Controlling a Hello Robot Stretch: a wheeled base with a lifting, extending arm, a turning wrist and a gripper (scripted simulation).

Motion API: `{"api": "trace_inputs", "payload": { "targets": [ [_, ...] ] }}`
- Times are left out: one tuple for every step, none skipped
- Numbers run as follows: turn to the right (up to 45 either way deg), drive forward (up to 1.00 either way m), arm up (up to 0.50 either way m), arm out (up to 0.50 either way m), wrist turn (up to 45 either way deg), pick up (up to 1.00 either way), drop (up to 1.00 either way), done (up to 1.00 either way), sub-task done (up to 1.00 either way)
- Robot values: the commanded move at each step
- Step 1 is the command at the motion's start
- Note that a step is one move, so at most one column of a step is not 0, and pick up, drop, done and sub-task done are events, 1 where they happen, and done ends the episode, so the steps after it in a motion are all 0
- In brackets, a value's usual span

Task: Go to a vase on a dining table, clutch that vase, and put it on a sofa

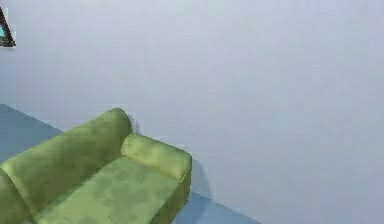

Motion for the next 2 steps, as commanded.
{"api": "trace_inputs", "payload": {
  "targets": [
    [0.0,0.35,0.00,0.00,0.0,0.00,0.00,0.00,0.00],
    [45.0,0.00,0.00,0.00,0.0,0.00,0.00,0.00,0.00]
  ]
}}
